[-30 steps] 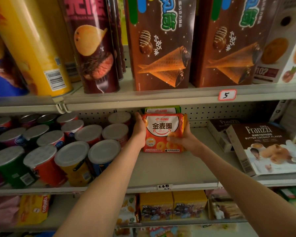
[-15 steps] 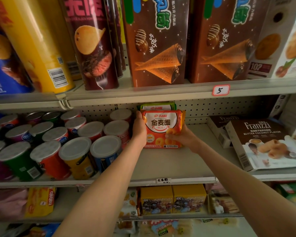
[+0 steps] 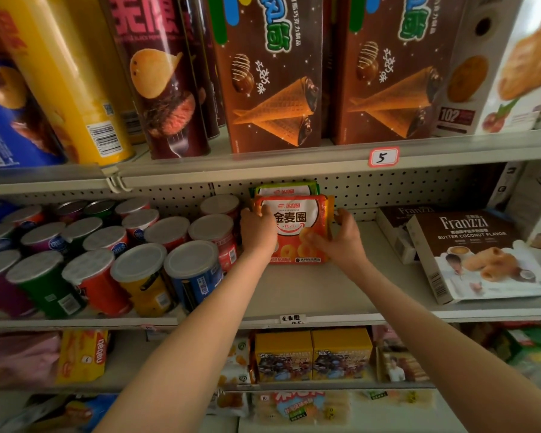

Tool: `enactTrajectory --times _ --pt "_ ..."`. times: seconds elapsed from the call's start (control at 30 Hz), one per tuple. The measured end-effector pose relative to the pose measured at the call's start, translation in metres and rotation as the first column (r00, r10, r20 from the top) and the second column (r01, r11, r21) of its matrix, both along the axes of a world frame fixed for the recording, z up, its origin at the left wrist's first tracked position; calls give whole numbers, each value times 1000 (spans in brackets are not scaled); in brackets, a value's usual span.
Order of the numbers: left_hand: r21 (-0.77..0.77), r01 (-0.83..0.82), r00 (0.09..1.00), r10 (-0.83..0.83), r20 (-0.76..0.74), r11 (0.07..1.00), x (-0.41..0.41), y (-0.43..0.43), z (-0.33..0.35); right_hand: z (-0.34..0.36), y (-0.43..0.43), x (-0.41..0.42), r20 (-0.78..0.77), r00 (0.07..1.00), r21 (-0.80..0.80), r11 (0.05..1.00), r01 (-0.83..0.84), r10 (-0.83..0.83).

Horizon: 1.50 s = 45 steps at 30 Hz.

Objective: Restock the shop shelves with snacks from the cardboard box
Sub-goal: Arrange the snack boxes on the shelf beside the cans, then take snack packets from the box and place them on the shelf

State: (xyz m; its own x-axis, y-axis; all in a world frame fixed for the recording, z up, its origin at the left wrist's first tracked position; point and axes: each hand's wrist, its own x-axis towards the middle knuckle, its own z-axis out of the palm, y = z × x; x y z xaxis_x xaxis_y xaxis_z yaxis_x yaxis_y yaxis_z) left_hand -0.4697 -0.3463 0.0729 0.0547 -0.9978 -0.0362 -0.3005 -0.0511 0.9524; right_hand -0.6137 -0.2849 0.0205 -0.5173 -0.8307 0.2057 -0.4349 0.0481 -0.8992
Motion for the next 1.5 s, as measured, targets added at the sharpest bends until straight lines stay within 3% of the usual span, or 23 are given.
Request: enactTrajectory --times 0.07,0.13,0.4,0.63,0.8,1.03,1.27,1.5 --pt "-120 -11 998 18 56 993 0 10 2 4 9 10 -147 980 -132 984 116 -135" --pt "-243 31 995 -5 104 970 3 20 7 13 18 24 -198 965 -255 959 120 -174" --pt "-408 222 970 -159 183 885 59 74 27 52 43 108 -225 947 -370 879 -300 229" --pt "-468 -45 924 215 317 883 173 123 4 51 68 203 -180 799 -342 725 -598 574" --pt "-360 -348 832 463 307 865 261 169 -50 15 86 294 -188 604 -230 563 -794 774" --pt "-96 -574 725 559 402 813 371 219 -110 -44 100 416 -192 255 88 276 -957 948" --pt "181 -681 712 583 392 709 488 231 -182 -113 89 550 -122 89 400 131 -907 989" --pt "426 -747 662 627 410 510 622 229 -296 -218 68 690 29 -22 650 -35 -759 999"
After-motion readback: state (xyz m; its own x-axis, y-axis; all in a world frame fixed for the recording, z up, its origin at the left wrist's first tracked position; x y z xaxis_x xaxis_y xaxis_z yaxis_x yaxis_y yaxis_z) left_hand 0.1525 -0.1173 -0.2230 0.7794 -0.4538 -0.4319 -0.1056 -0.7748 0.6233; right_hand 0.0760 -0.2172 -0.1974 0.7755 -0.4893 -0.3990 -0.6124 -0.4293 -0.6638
